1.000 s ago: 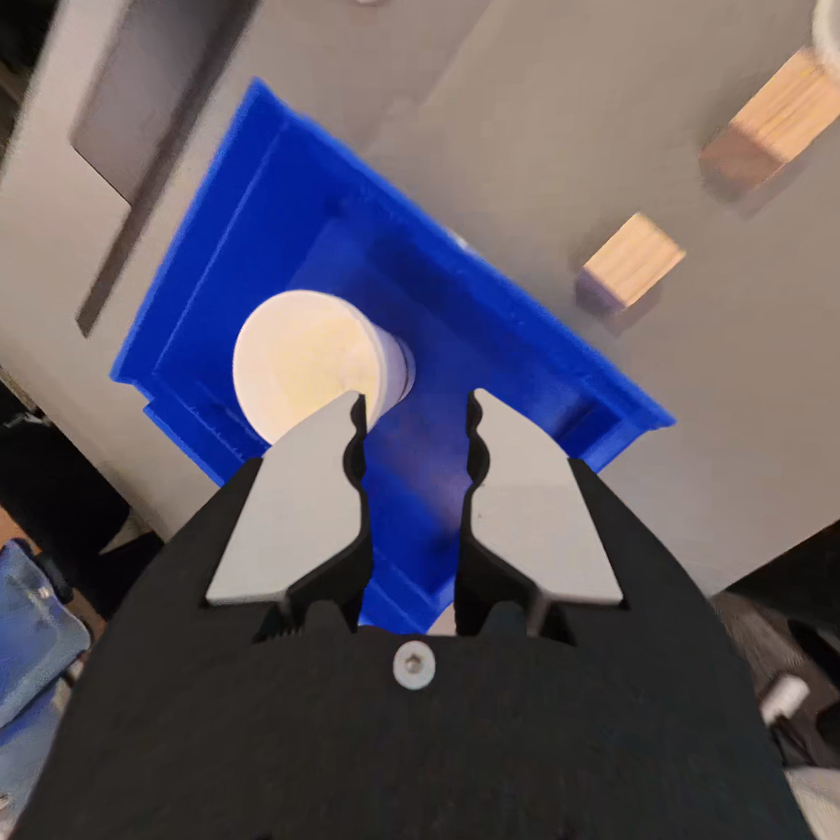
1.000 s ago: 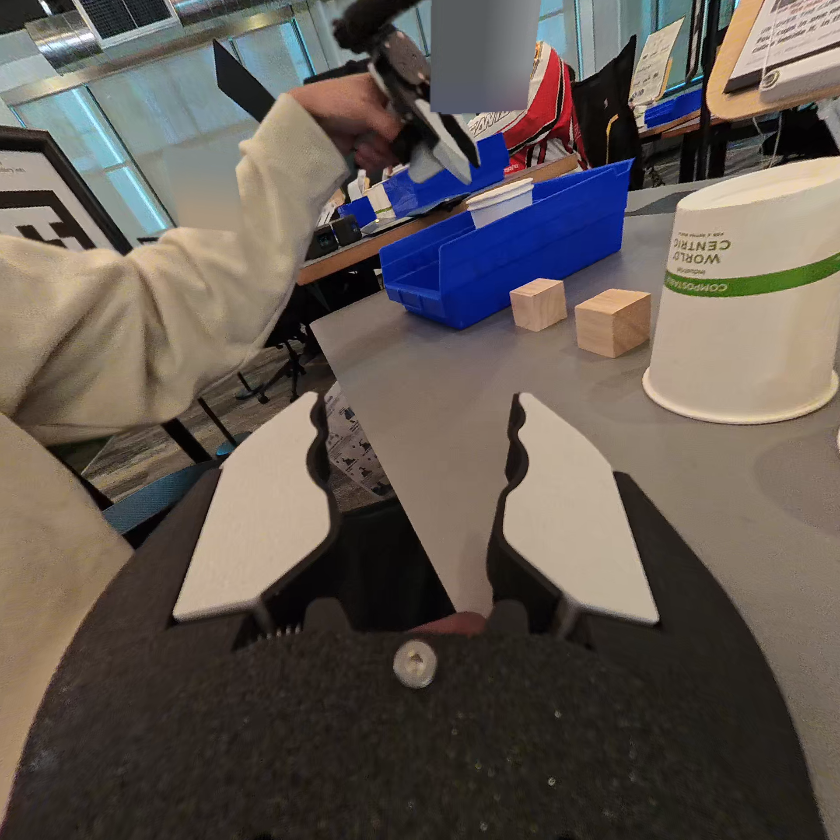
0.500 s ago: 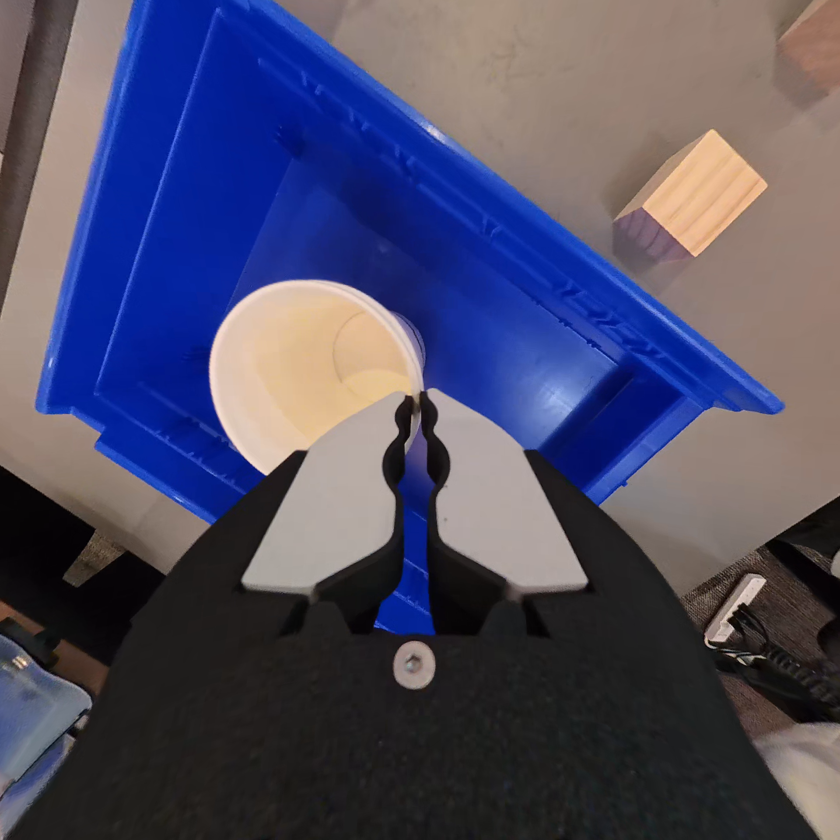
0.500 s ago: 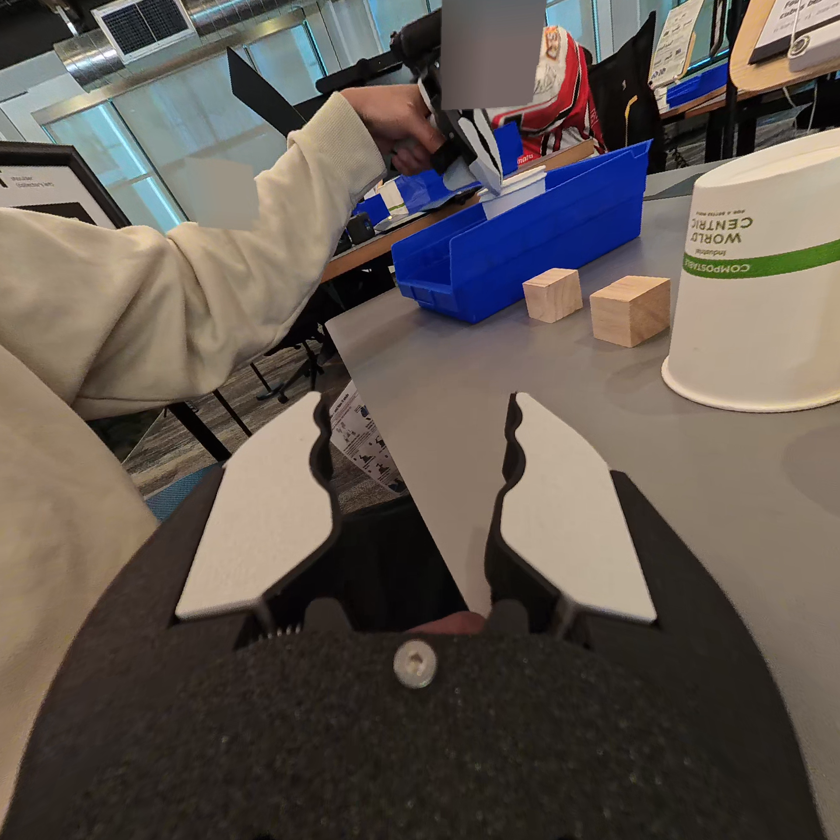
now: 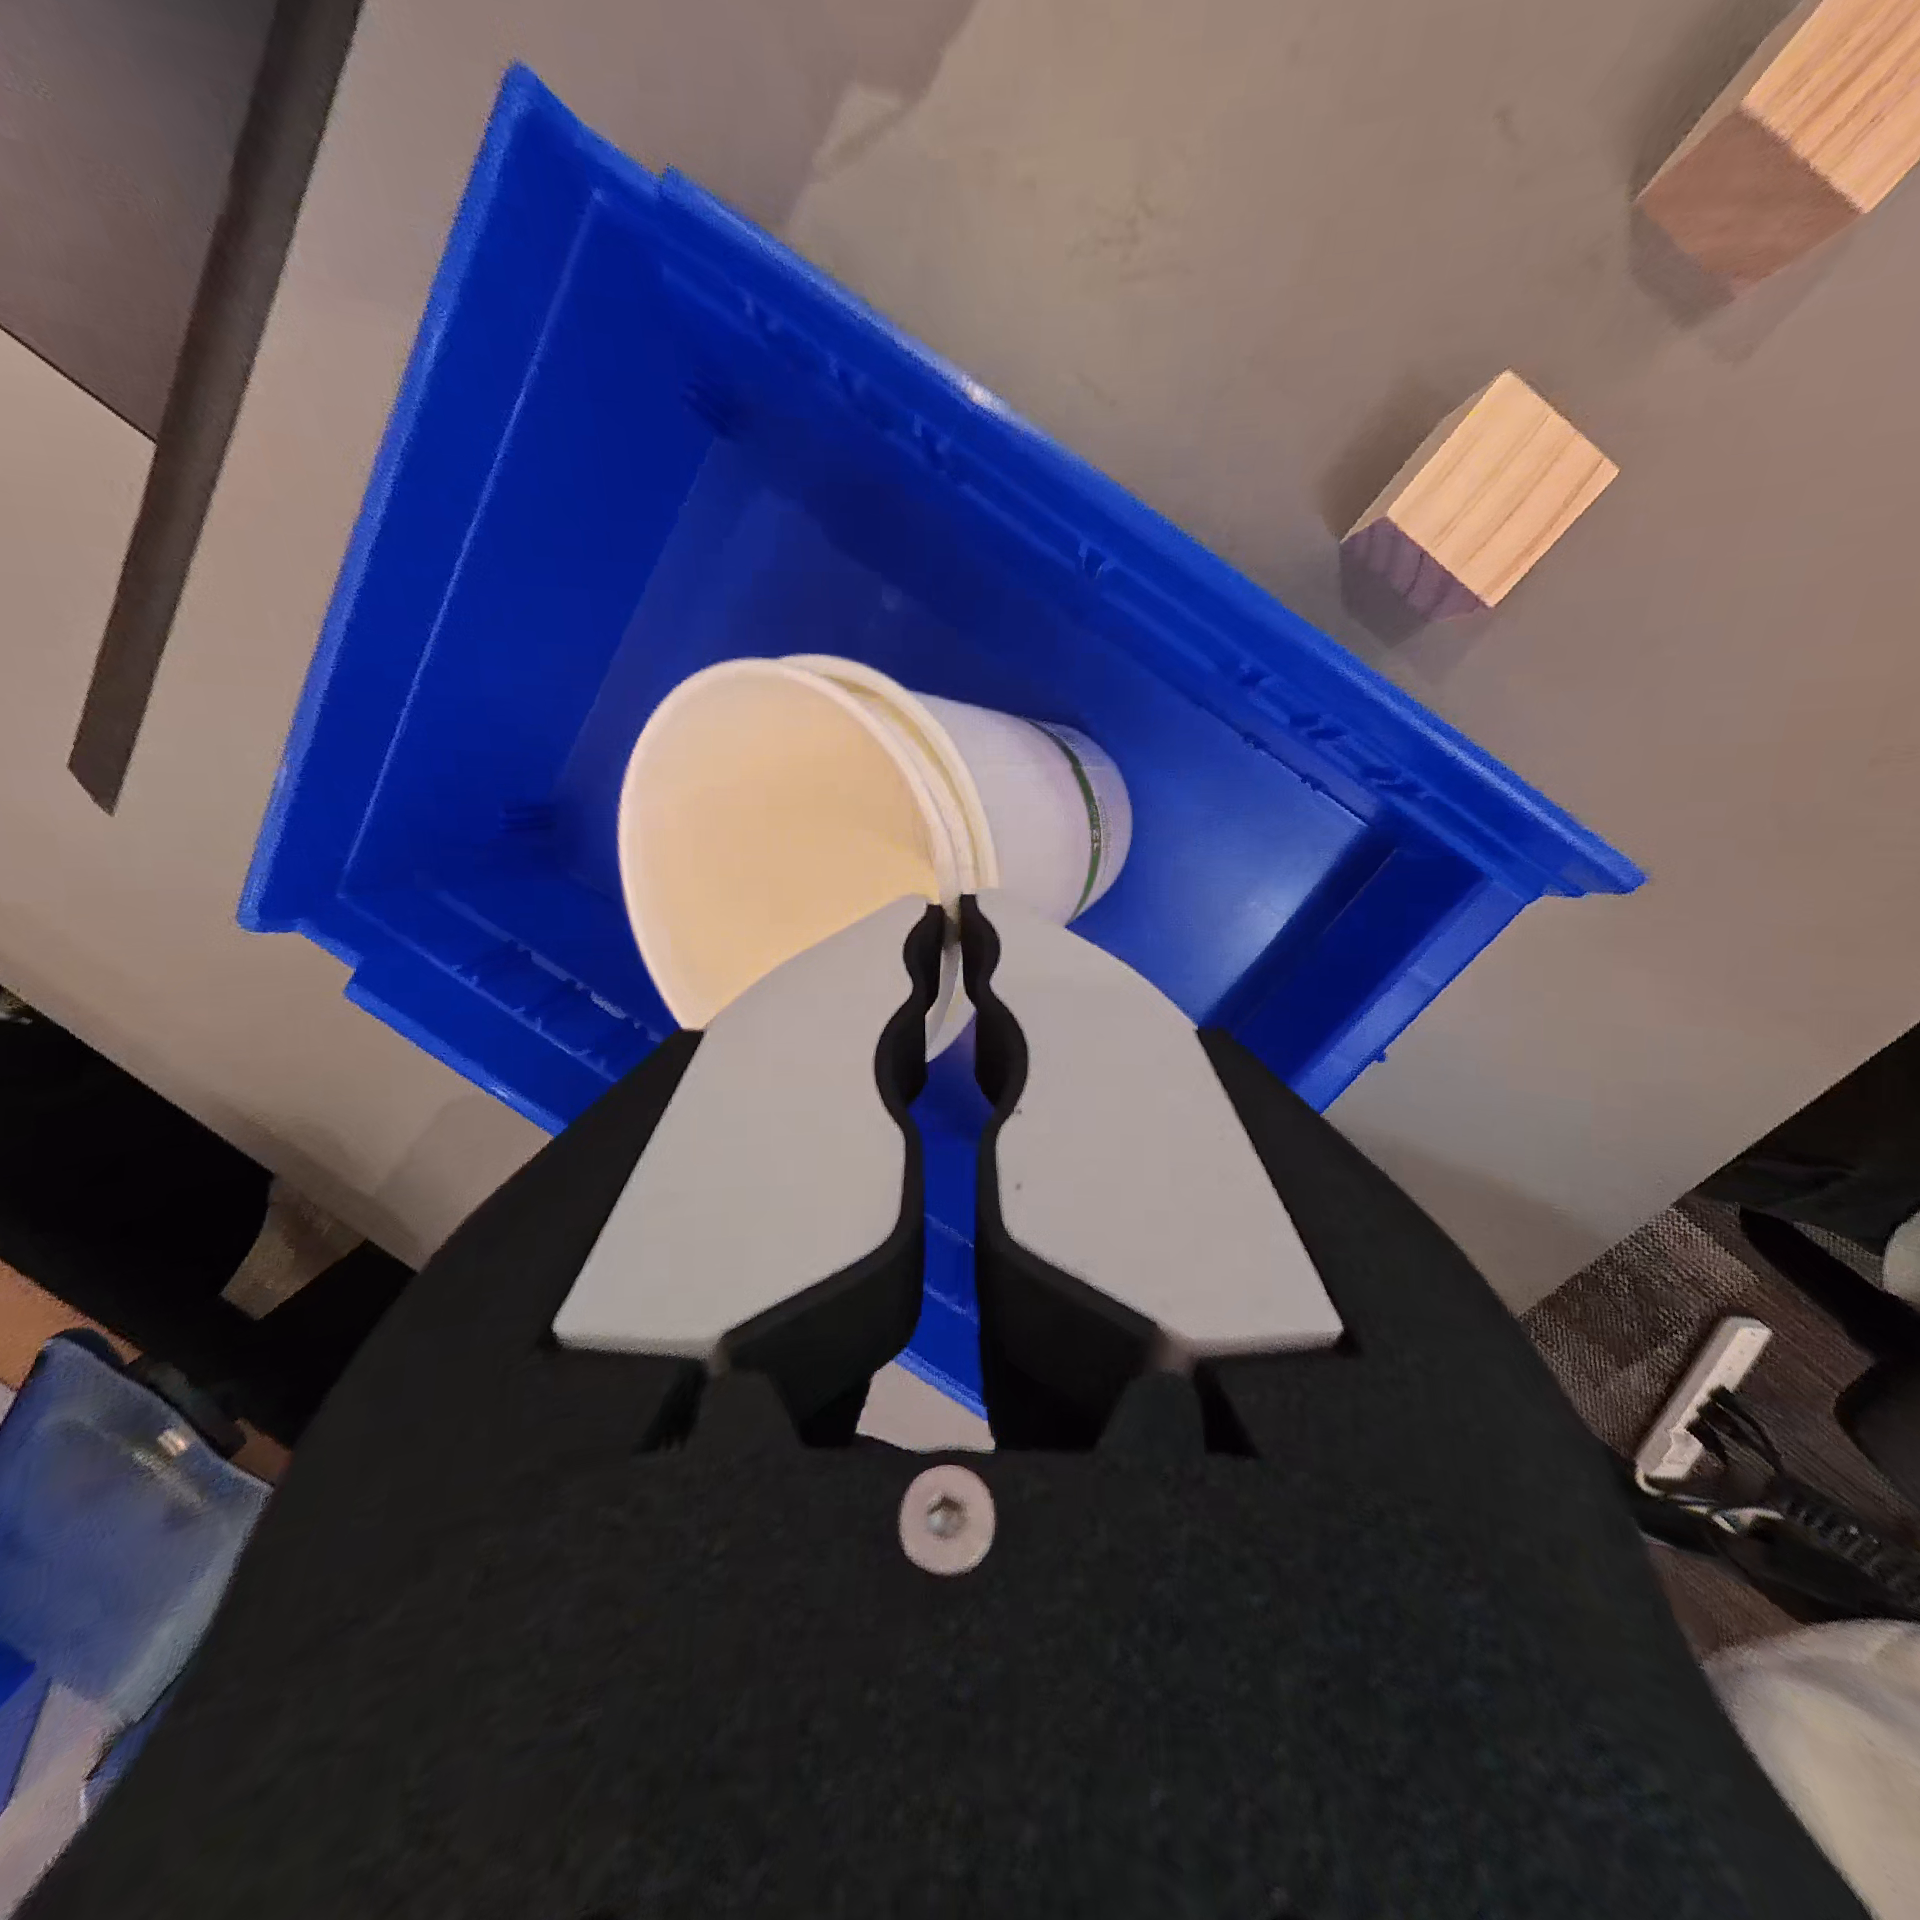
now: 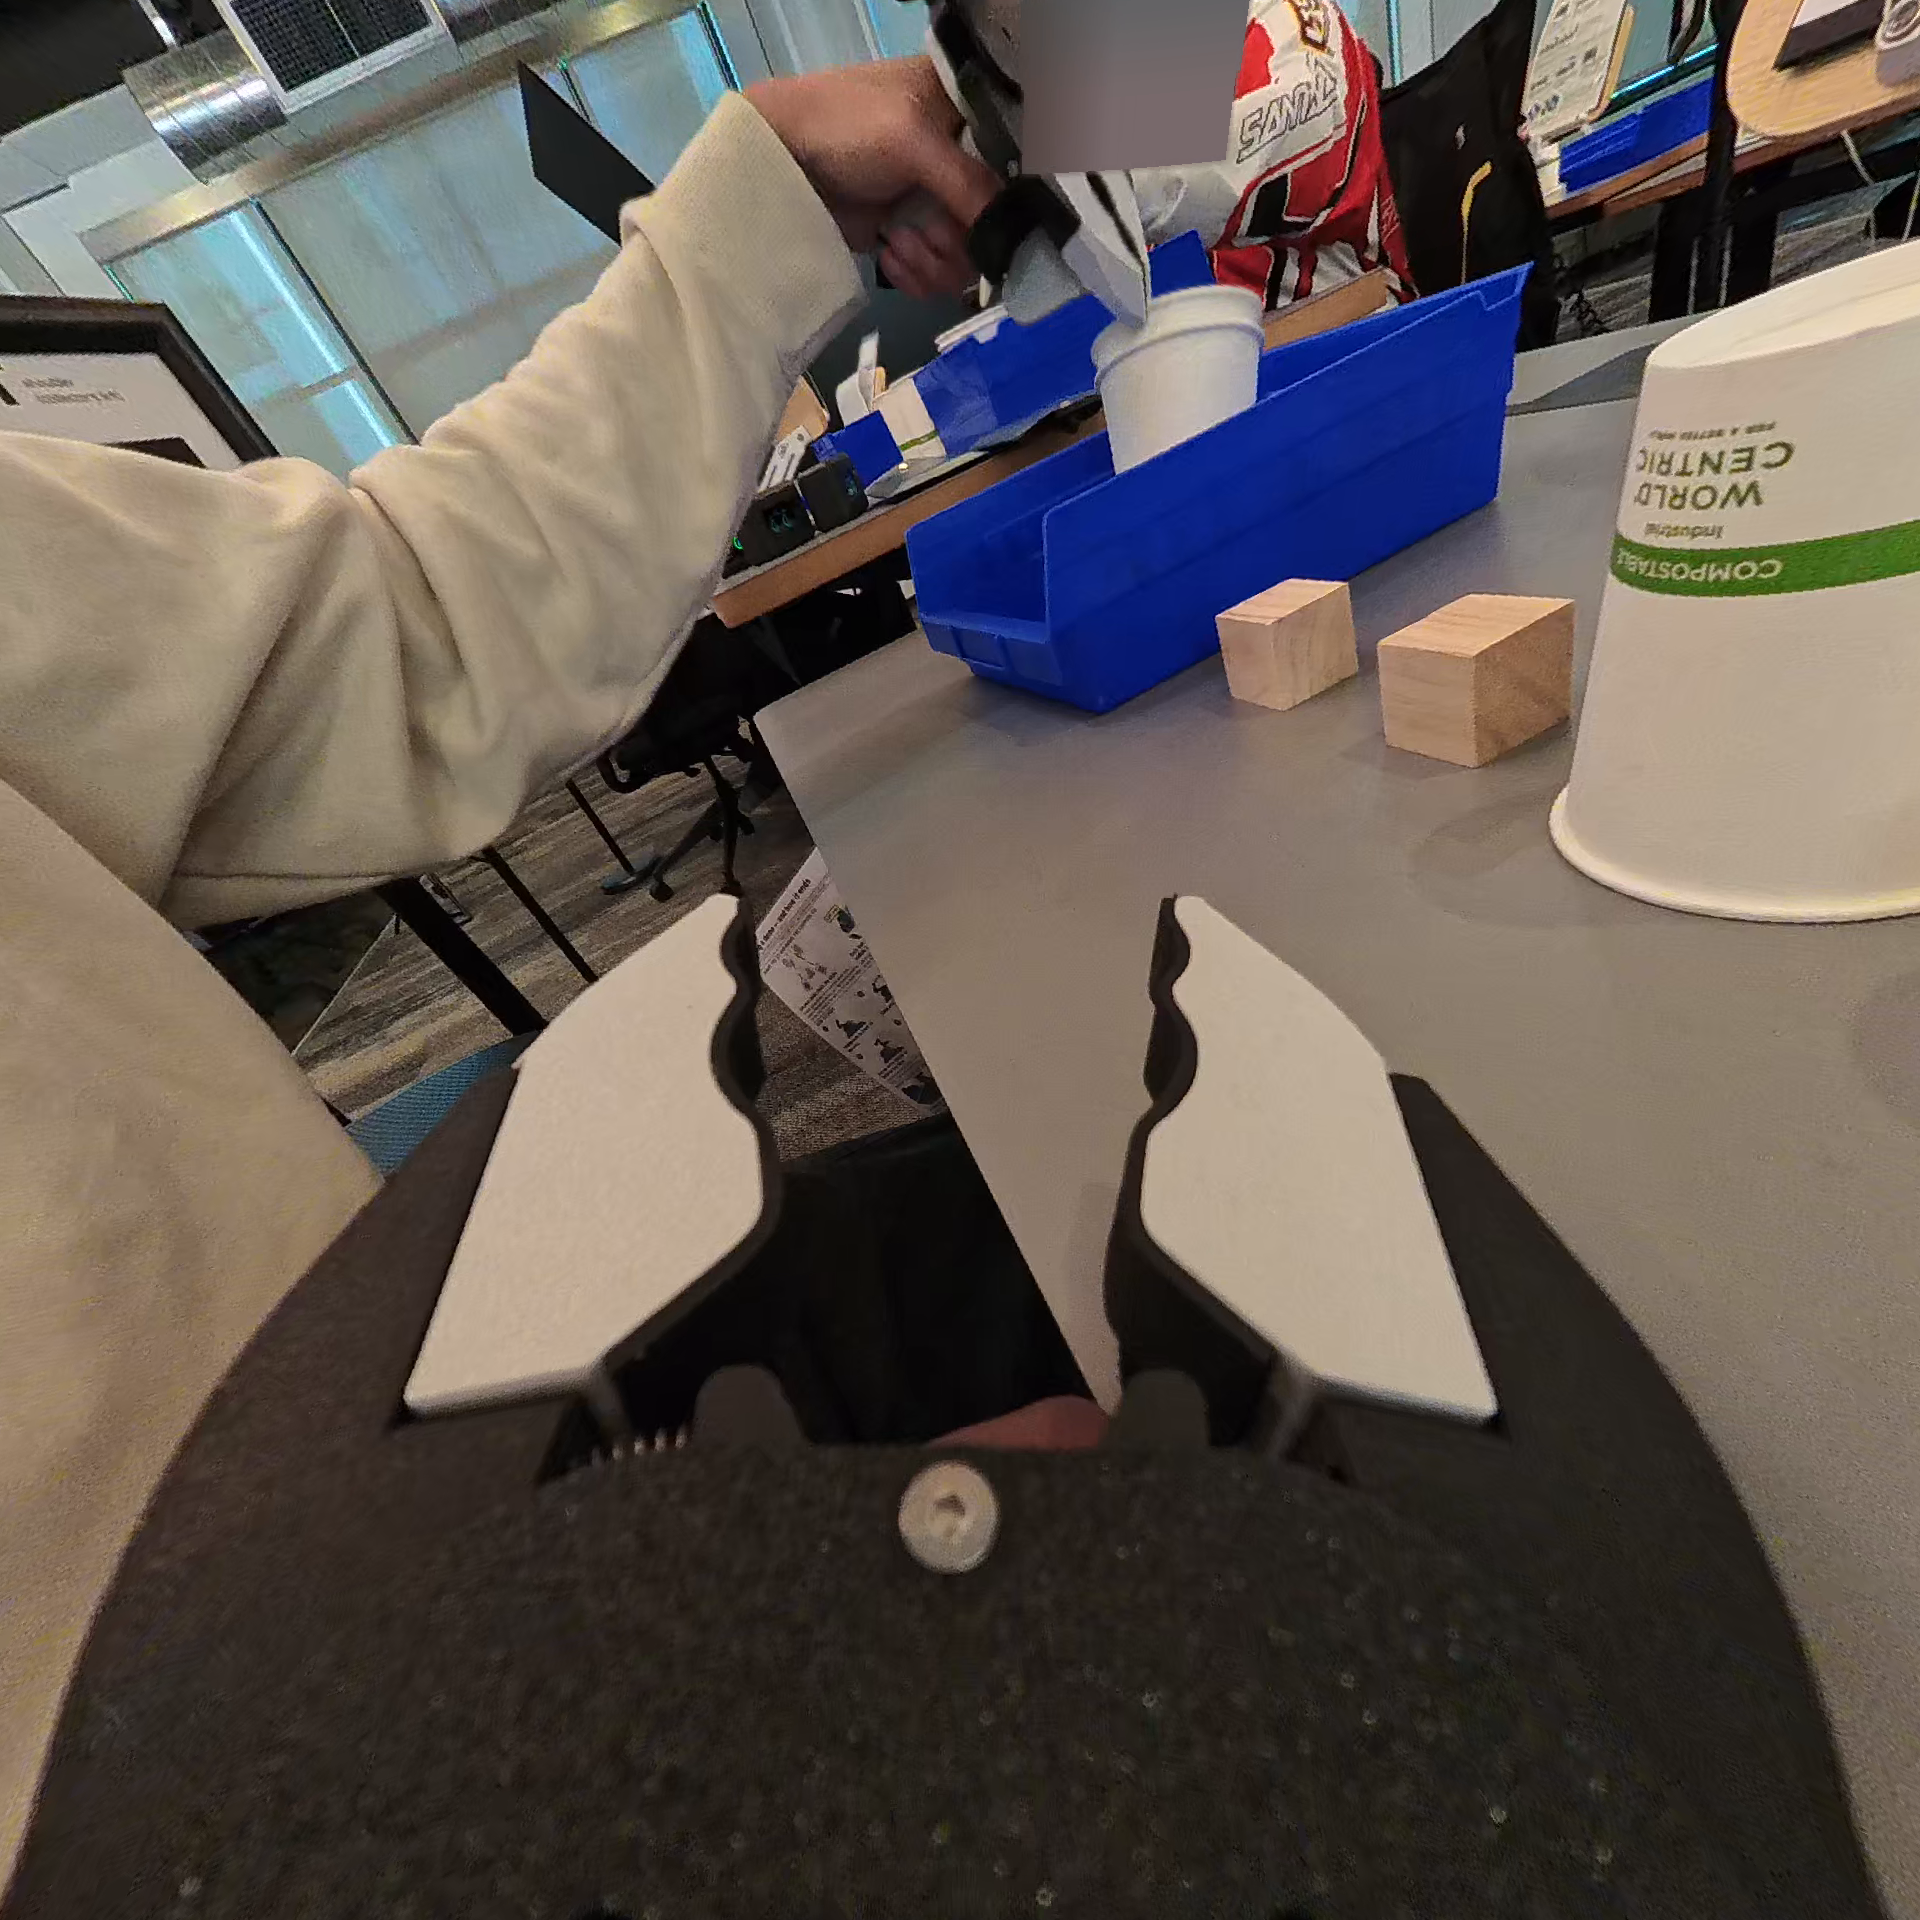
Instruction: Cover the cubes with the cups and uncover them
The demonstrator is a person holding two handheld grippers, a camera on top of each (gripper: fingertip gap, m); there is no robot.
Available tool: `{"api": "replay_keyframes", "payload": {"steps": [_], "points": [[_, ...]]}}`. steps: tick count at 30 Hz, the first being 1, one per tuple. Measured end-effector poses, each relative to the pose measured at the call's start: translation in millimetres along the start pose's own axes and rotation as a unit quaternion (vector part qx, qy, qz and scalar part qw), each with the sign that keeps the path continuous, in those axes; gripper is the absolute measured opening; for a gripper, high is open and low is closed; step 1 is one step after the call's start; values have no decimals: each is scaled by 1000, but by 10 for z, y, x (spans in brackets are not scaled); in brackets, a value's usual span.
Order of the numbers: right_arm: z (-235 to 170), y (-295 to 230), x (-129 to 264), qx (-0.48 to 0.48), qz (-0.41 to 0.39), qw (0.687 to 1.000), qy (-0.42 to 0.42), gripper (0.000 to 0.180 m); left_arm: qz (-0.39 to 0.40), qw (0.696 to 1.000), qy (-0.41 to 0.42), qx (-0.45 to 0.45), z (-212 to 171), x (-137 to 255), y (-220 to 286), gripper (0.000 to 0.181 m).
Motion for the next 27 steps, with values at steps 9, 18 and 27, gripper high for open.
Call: {"api": "replay_keyframes", "payload": {"steps": [9,18,27], "points": [[-19,-26,-17,1,4,1000,-10,72,24,1000,3,5,-15,133,-87,4],[53,36,7,-11,0,1000,9,72,59,994,84,-27,170,841,43,3],[407,278,-131,-99,7,988,118,72,53,976,181,-112,415,1425,729,3]]}}
Point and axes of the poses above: each gripper's, where its closed fingertips meet, x back along the fingers, z out of its top, y = z × x across the jaws, the point moved 6 cm from there along x, back along the fingers, and after that the axes turned 3 degrees about -x, right-handed, at the moved point
